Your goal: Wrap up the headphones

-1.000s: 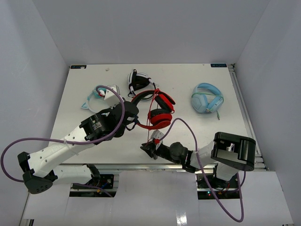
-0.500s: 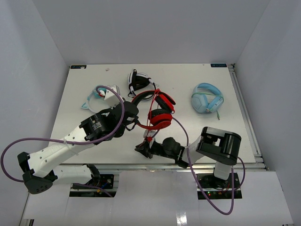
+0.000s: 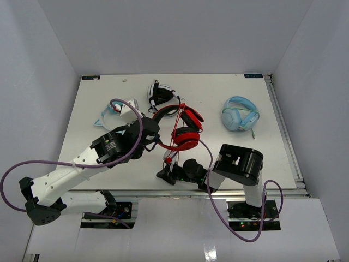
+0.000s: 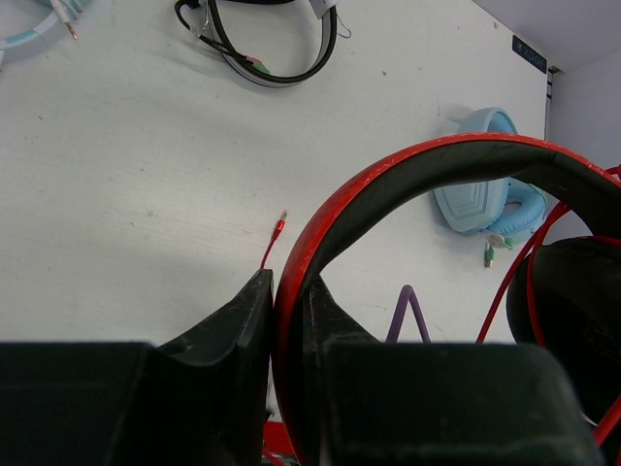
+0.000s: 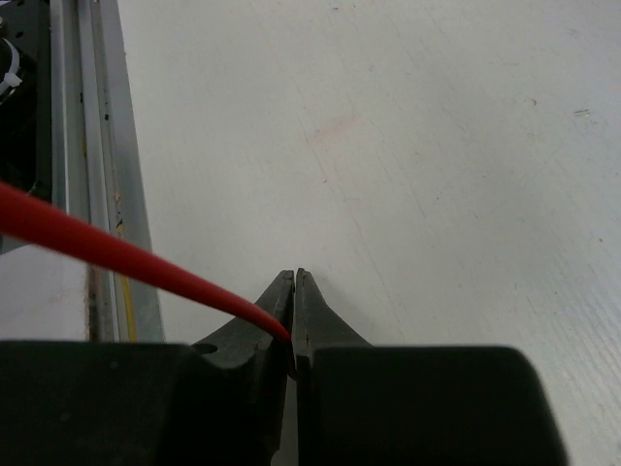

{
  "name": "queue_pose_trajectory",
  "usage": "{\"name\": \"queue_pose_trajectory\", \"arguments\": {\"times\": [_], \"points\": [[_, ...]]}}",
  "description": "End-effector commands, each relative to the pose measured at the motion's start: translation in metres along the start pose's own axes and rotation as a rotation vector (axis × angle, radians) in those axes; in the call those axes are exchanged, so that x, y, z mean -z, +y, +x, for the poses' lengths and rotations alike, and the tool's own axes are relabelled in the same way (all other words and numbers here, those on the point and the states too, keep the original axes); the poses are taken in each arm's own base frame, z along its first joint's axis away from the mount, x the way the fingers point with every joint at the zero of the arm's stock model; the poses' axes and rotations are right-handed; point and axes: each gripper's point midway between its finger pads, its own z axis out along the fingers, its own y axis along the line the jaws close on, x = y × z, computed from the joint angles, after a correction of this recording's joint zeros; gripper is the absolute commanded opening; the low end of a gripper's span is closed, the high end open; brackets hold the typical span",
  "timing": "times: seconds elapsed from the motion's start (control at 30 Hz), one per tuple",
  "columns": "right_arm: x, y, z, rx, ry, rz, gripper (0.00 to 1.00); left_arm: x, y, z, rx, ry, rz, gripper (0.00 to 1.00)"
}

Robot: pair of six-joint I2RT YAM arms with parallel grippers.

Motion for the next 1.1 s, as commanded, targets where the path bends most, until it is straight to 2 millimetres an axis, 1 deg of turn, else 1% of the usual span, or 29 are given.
{"name": "queue_pose_trajectory", "arguments": {"times": [0.0,0.07,0.17,0.23,0.33,0.4,0.47,0.53,0.63,0.7,0.8,0.83,0.9,0.97,1.07], "points": [[0.013,0.015,-0.137,0.059,-0.562,-0.072,0.08,0.024,-0.024,-0.033,0.127,-0.037,0.114,0.00],[0.015,0.011,-0.137,0.053,-0.559,-0.060,0.08,0.027,-0.025,-0.035,0.119,-0.034,0.126,0.00],[0.030,0.001,-0.138,0.049,-0.560,-0.016,0.08,0.041,-0.030,-0.042,0.087,-0.021,0.193,0.00],[0.046,-0.005,-0.141,0.047,-0.566,0.014,0.08,0.051,-0.034,-0.039,-0.011,0.007,0.277,0.00],[0.068,-0.018,-0.145,0.033,-0.579,0.064,0.08,0.073,-0.040,-0.040,-0.113,0.037,0.405,0.00],[0.088,-0.027,-0.147,0.019,-0.591,0.097,0.08,0.088,-0.043,-0.038,-0.215,0.072,0.480,0.00],[0.106,-0.030,-0.157,-0.003,-0.621,0.106,0.08,0.092,-0.035,-0.031,-0.332,0.103,0.494,0.00],[0.120,-0.039,-0.154,-0.021,-0.608,0.129,0.08,0.097,-0.033,-0.022,-0.423,0.146,0.528,0.00],[0.126,-0.049,-0.154,-0.034,-0.549,0.169,0.08,0.102,-0.031,-0.004,-0.559,0.205,0.604,0.00],[0.126,-0.052,-0.157,-0.042,-0.497,0.195,0.08,0.103,-0.027,0.008,-0.619,0.234,0.641,0.00],[0.131,-0.057,-0.168,-0.045,-0.465,0.240,0.08,0.092,-0.015,0.015,-0.705,0.226,0.613,0.00],[0.135,-0.058,-0.168,-0.050,-0.434,0.258,0.08,0.088,-0.009,0.016,-0.729,0.220,0.593,0.00],[0.142,-0.062,-0.174,-0.053,-0.416,0.299,0.08,0.083,-0.003,0.016,-0.766,0.210,0.567,0.00],[0.150,-0.061,-0.179,-0.057,-0.389,0.315,0.08,0.077,0.002,0.017,-0.805,0.200,0.541,0.00],[0.159,-0.055,-0.181,-0.076,-0.351,0.314,0.08,0.059,0.009,0.012,-0.836,0.166,0.441,0.00]]}}
